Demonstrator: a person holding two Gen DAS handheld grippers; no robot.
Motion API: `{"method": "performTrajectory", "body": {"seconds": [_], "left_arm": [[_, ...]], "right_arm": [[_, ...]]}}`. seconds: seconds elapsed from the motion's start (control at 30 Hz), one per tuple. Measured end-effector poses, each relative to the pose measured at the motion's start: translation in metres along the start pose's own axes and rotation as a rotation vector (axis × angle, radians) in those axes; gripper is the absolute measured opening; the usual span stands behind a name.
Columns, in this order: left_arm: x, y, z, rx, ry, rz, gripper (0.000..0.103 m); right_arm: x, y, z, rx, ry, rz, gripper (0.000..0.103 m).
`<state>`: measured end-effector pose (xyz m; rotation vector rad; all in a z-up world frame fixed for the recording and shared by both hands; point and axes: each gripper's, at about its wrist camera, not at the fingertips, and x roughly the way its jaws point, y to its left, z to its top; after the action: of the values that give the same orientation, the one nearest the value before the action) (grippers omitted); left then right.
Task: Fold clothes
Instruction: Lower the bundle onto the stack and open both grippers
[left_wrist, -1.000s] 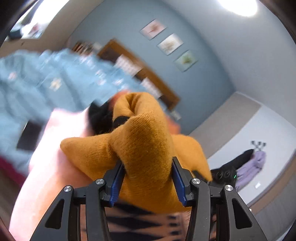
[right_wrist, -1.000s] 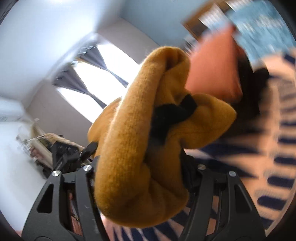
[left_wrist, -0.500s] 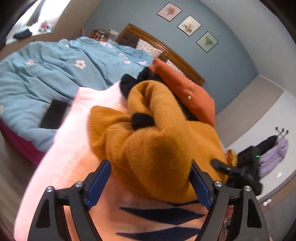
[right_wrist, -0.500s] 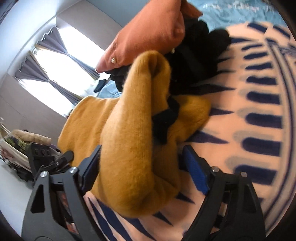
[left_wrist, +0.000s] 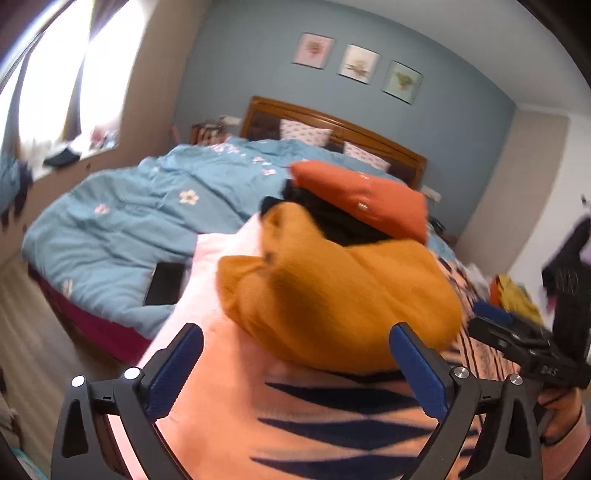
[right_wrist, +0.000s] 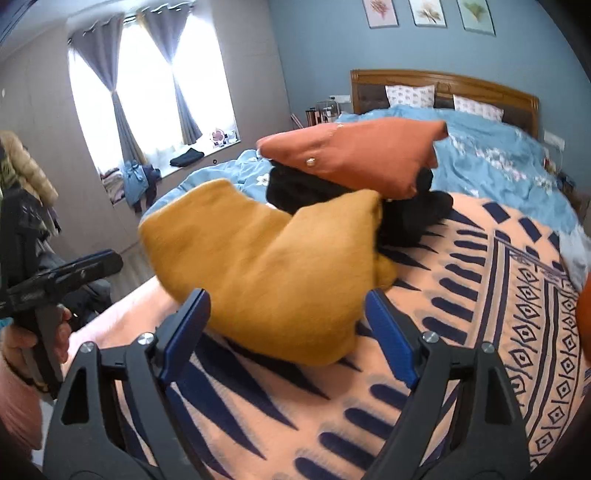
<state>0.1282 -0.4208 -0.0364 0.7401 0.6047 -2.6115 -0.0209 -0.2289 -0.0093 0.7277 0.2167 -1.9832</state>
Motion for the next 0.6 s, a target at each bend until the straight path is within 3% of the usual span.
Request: {"method": "performTrajectory", "body": {"seconds": [0.27,0.33,0.6], "left_arm": [[-0.008,-0.028,-0.017,0.071,0.008,0.034,0.103],[-0.01,-0.035,-0.021,0.089,0.01,0.043,0.103],[-0.017,-0.057,-0.033,0.135,0.016,0.064,0.103]], "right_arm": [[-0.002,0.024,-0.015,-0.028,-0.014,-0.022,0.103],[-0.006,0.026,-0.019,-0.012,-0.028,-0.018,0.103],[0.001,0.032,-0.03,-0.024,0.062,-0.08,0.103]]}}
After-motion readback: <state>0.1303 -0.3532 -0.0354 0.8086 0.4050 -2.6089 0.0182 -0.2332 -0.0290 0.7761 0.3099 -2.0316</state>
